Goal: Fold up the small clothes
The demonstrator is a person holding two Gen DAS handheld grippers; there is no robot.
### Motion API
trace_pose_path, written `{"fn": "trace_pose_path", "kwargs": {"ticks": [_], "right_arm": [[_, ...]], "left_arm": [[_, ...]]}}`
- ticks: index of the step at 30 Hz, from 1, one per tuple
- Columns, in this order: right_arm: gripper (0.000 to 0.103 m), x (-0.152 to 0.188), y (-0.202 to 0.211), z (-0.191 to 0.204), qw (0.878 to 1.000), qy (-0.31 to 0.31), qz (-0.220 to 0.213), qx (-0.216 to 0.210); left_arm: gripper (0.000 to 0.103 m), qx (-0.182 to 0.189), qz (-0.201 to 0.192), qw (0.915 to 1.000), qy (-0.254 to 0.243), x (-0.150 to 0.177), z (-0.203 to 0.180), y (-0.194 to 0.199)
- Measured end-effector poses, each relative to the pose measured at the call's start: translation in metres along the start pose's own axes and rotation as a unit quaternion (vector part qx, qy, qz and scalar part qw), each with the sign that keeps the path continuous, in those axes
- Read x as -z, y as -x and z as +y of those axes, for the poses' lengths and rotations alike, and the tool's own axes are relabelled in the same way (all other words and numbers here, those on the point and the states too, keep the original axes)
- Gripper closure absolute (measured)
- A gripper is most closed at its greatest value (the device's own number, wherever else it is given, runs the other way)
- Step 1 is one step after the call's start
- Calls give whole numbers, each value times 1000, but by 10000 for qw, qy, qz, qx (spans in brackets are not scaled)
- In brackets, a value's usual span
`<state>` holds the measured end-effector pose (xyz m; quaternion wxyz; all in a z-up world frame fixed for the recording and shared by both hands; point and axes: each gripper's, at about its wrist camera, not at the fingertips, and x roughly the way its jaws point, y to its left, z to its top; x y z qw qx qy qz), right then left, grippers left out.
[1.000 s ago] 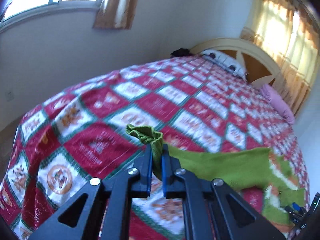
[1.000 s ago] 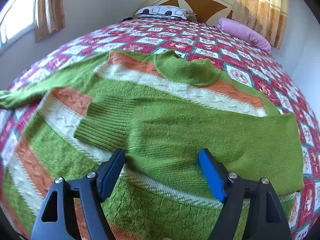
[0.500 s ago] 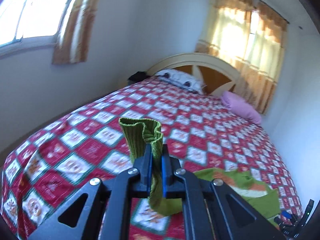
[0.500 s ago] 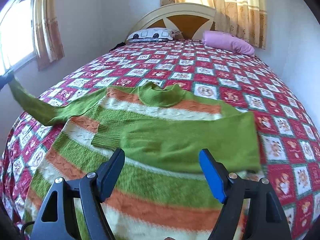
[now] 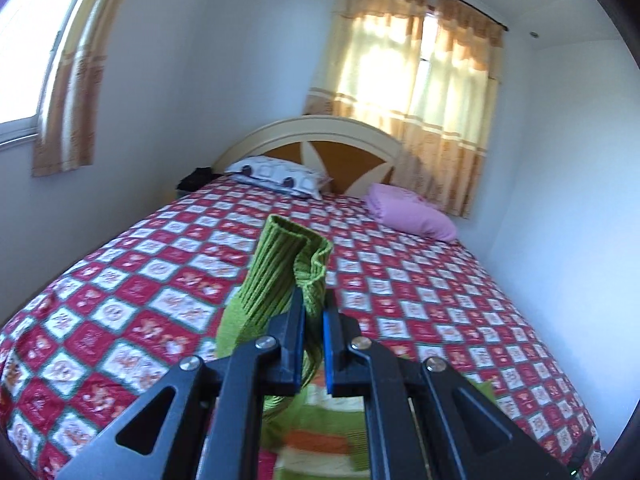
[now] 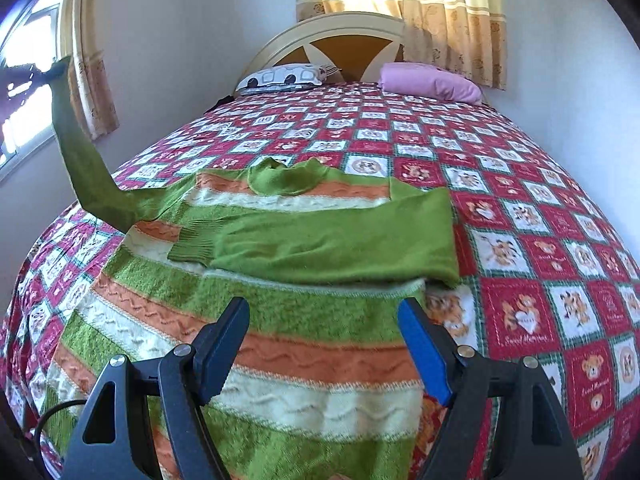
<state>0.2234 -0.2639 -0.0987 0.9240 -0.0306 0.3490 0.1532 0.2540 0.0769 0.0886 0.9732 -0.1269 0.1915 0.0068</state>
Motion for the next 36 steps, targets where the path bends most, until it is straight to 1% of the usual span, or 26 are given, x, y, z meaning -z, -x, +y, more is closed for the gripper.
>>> {"fn": "trace_pose_path", "kwargs": {"ticks": [4,7,10,12,13,15,16,17,18,19,20,21,22,23,24,25,26,27,28,30,32,34,36], "right_arm": [[26,7,-1,-5,10000,-64,-15,-25],[26,15,-6,-8,9999,-138,12,-21],[26,23,-12,-9,9998,-182,101,-33],[26,27,-16,-10,9997,-187,171,-51],[26,29,-18,-10,9996,-177,200,-45],[26,32,-19,-10,9996,-178,207,-26],[26,33,-20,-11,9996,-184,213,-20],[26,34,-21,-11,9996,-193,224,-9],[26,36,-22,-11,9996,-186,233,1],[26,37,-24,-11,9996,-157,246,21],[26,39,-25,-10,9996,-124,260,39],[26,41,-27,-9,9995,-79,291,64],[26,42,-29,-9,9994,-70,322,59],[26,43,-31,-10,9993,-90,349,26],[26,43,-31,-11,9993,-114,358,1],[26,43,-32,-12,9993,-136,358,-20],[26,43,-31,-13,9992,-175,345,-59],[26,43,-30,-14,9992,-210,328,-91],[26,43,-29,-16,9992,-238,301,-116],[26,41,-23,-19,9992,-308,206,-167],[26,33,-15,-22,9985,-458,116,-264],[26,23,-12,-26,9972,-640,84,-382],[26,8,-14,-29,9956,-794,137,-477]], "left_arm": [[95,305,61,9994,-157,3,-42,-10],[95,501,147,9982,-307,15,-75,-20],[95,630,348,9961,-502,37,-107,-37],[95,659,519,9946,-607,57,-125,-52],[95,666,606,9937,-671,68,-136,-60],[94,565,744,9919,-855,94,-158,-76],[92,517,855,9906,-937,107,-169,-85],[86,427,974,9892,-1004,120,-180,-94],[77,380,1152,9870,-1051,138,-189,-104],[69,393,1310,9845,-1095,147,-194,-107],[59,447,1483,9816,-1121,156,-199,-110],[57,541,1587,9786,-1193,166,-201,-110],[57,619,1608,9764,-1302,172,-202,-105],[55,665,1591,9747,-1424,175,-202,-100],[50,695,1539,9733,-1553,176,-197,-93],[47,689,1431,9732,-1665,175,-186,-84],[41,655,1351,9737,-1716,175,-178,-78],[37,564,1241,9744,-1788,173,-163,-73],[36,401,1158,9745,-1880,172,-147,-71],[34,-91,1042,9725,-2079,172,-109,-70],[34,-549,1062,9672,-2242,173,-70,-71],[34,-796,1267,9620,-2286,178,-32,-74],[34,-894,1461,9589,-2261,185,-6,-74]]}}
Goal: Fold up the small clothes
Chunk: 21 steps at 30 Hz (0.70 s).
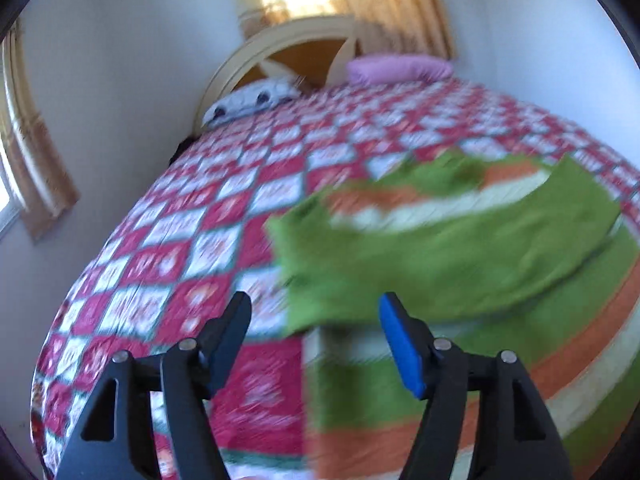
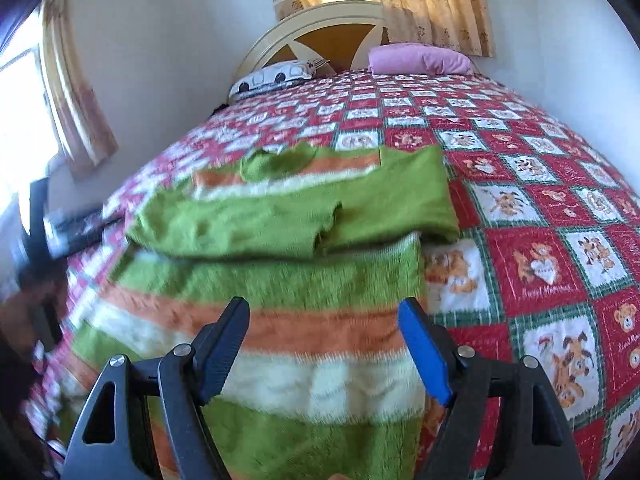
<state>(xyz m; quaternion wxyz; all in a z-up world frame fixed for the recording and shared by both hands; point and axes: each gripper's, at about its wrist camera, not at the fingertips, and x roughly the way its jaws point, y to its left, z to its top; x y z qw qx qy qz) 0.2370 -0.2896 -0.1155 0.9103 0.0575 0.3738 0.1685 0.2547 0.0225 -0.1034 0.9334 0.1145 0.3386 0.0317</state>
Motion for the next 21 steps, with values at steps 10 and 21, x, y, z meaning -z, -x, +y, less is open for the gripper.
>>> {"fn": "trace_pose_path", "kwargs": {"ticks": [10,21], "right_arm": [[37,-63,-87,17,9959,-13,874,234],[92,-70,-106,57,9839,1202,908,957]], "left_arm": [[25,367,444,9976,372,10,7,-43],[89,893,341,9939,557,8,19,-46]]}}
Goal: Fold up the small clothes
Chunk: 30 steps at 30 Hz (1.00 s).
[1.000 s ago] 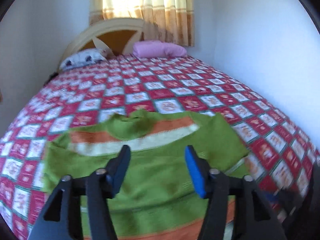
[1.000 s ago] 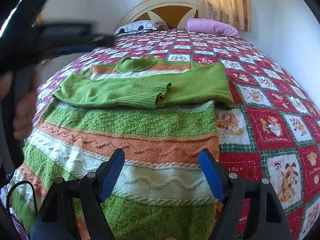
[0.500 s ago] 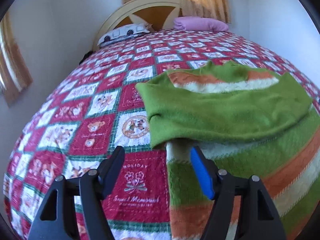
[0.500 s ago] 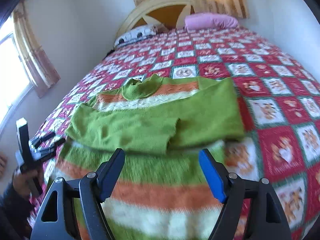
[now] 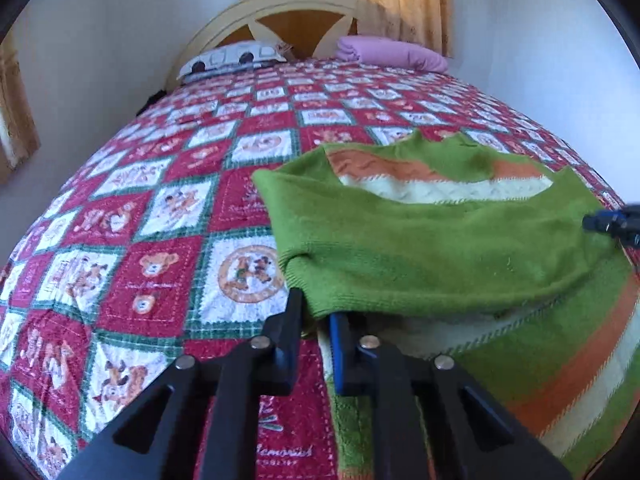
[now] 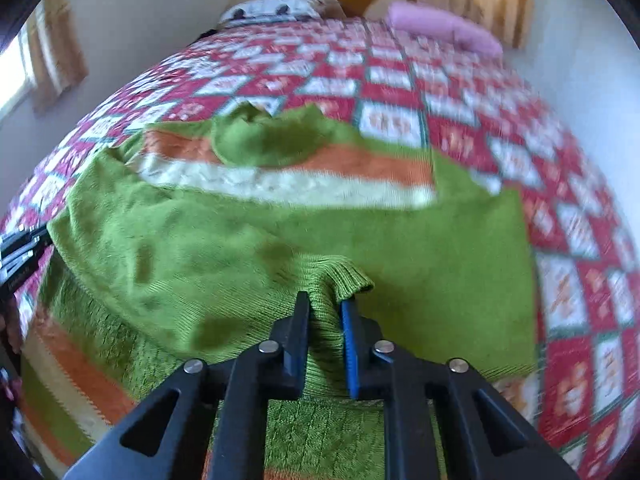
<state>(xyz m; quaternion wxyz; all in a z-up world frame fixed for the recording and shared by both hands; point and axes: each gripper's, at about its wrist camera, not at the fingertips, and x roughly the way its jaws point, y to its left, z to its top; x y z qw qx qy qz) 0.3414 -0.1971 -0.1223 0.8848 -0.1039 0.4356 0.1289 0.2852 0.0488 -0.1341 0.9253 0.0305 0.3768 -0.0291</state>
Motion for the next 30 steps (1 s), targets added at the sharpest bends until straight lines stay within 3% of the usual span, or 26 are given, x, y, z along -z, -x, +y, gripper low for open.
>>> {"fn": "trace_pose_path", "kwargs": {"ticks": [6,8,11,12,14,15,16,17,18,21,24,25,30], "right_arm": [[93,-19,41,-9,9972,31,-669,340],[93,-19,39,-10,9971,45,-638,420],[92,-8,8,-14,9985,71,-243,491],[88,-1,-4,-18,9978,76,-98,651],[68,10,-15,-29,9956,-53,52,930],[50,14,-15,-36,9946,-164,35,1024],[46,17,-12,-41,9942,-273,-29,1035],[46,18,-6,-47,9941,-419,-113,991],[46,18,-1,-49,9941,-500,-196,938],[46,13,17,-42,9947,-554,-567,656],[46,4,18,-23,9958,-472,-662,-416],[46,3,13,-18,9957,-431,-596,-560],[46,18,-31,-14,9979,-414,87,-485]], "left_arm": [[95,-41,-90,9999,-90,11,-3,15],[95,25,71,9998,-199,15,-6,11],[95,113,155,9995,-237,19,-6,11],[92,122,154,9996,-219,18,-6,15],[86,41,-59,9999,-120,13,-3,29],[72,8,-135,9999,-99,10,-2,34],[62,-50,-227,9997,-59,5,0,40],[44,-98,-381,9992,6,-1,2,46],[36,-132,-503,9986,30,-7,2,49],[35,-224,-664,9975,-62,-25,-6,44],[35,-375,-513,9976,-281,-38,-22,16],[35,-538,-410,9972,-305,-40,-25,5],[31,-1151,288,9926,-238,-31,-16,-43]]}}
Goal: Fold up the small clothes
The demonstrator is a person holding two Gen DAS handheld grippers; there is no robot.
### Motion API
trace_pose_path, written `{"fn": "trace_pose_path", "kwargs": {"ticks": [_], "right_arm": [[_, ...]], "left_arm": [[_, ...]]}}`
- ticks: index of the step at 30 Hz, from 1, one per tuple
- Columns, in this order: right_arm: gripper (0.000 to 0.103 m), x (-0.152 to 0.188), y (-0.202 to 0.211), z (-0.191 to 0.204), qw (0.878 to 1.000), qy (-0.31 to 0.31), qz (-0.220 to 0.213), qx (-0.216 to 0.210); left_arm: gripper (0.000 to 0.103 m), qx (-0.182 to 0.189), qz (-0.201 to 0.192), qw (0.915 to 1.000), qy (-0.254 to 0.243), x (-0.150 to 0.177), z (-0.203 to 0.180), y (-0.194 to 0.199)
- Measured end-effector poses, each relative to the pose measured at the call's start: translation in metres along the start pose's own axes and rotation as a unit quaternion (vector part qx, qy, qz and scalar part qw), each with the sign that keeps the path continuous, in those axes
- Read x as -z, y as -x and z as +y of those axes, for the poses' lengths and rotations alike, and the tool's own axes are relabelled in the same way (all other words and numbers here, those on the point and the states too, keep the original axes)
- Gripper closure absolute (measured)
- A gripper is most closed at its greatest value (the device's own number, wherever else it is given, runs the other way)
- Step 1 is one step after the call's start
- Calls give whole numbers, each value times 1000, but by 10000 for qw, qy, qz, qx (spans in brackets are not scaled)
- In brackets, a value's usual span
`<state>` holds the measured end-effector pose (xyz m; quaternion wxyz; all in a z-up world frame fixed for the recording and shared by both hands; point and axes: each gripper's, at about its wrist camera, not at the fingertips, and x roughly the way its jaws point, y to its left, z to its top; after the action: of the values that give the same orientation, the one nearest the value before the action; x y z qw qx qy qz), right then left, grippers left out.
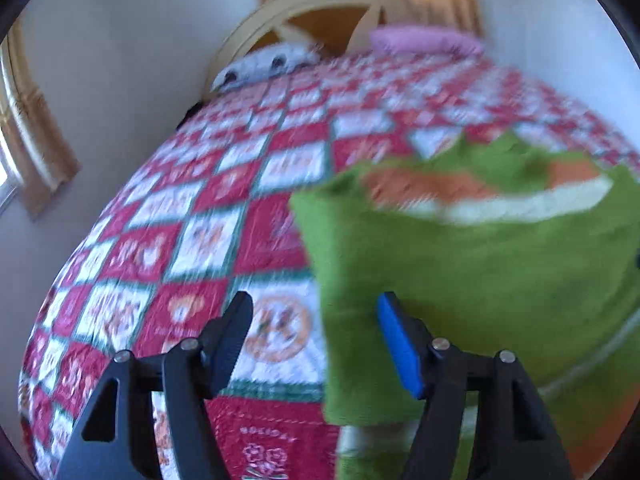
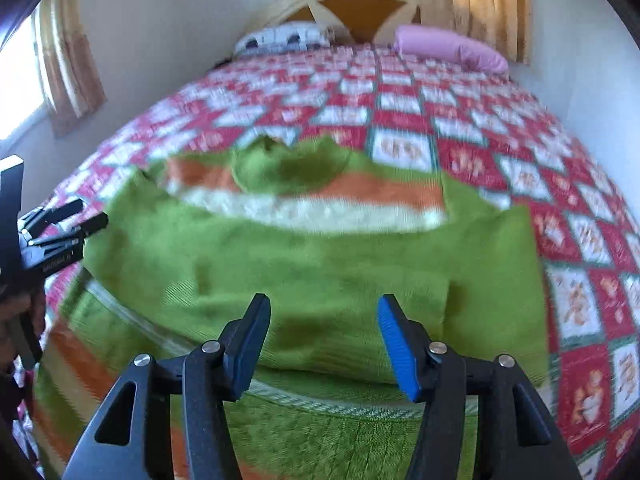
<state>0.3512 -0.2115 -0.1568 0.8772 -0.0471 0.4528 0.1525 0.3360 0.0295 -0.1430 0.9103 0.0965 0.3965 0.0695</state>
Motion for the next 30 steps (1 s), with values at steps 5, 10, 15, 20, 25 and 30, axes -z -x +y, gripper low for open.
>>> {"fn": "trace_pose_path", "kwargs": {"ticks": [5,10,15,20,25,30], "right_arm": [[46,21,16,3,9987,375,-239,252],[46,12,39,3,9971,255,-618,364],[41,16,4,6,9992,305,-146,222],[40,16,27,4,9983,100,-536,184],[39,0,36,3,9963,136,-815,230],[39,0,-3,-5,9986,85,-313,420]], "left_arm": [[17,202,87,9990,393,16,22,-4],[12,69,109,9991,412,18,20,-4],[4,132,253,9972,694,20,29,-9],[5,172,154,9968,770,21,30,-2],[5,247,-129,9954,913,7,35,6],[1,-191,170,9949,978,-6,39,-20]]}}
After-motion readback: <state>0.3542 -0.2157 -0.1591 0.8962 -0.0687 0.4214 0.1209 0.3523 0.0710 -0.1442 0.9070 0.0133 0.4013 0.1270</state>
